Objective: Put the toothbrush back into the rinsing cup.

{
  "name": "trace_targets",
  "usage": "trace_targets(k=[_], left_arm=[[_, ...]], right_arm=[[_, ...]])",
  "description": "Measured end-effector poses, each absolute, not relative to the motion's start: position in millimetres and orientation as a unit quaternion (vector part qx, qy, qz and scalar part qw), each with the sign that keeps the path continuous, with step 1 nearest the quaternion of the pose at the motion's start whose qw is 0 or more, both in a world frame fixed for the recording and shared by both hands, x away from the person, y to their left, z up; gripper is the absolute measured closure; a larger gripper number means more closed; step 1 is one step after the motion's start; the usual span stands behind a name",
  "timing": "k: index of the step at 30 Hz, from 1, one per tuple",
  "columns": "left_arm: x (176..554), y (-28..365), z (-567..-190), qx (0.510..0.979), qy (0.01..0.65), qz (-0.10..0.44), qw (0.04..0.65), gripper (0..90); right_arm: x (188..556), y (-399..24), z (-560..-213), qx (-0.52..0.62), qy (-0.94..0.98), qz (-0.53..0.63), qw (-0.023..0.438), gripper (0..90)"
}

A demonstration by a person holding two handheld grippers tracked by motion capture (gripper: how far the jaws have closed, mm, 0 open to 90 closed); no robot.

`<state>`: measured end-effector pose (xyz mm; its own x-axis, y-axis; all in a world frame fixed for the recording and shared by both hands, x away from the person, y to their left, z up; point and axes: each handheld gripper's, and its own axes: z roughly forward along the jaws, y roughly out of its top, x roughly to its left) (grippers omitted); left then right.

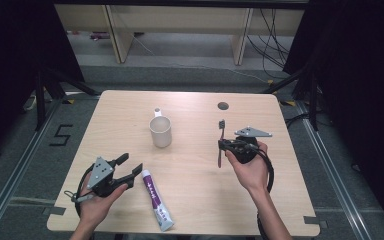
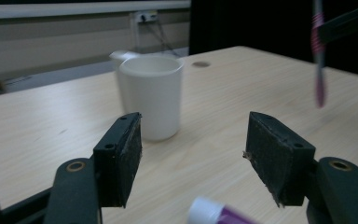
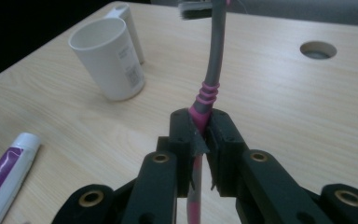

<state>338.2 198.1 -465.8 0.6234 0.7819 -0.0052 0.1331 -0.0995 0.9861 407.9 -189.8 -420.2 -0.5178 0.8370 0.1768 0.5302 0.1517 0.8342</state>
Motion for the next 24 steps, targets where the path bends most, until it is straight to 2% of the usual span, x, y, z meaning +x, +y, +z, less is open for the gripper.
trace_targets(k=[1,10,16,24], left_arm=[[342.2,184.9,-454.5,0.692,0.304,0.278,0.592,36.1],[360.1,127.5,-427.9,0.720,0.262,0.233,0.599,39.2],[378.2,95.6,-424.7,0.741,0.244,0.202,0.593,40.9],[391.4,71.6,-432.4,0.746,0.242,0.190,0.591,45.5]], right_arm=[[406.2,-187.7,-418.3,0.451,0.737,0.476,0.166,81.1],[398.3,-172.9,-411.2,0.427,0.728,0.508,0.172,81.1],[396.4,-161.0,-406.4,0.396,0.733,0.525,0.173,81.1],[394.1,-153.0,-398.8,0.387,0.734,0.530,0.174,81.1]])
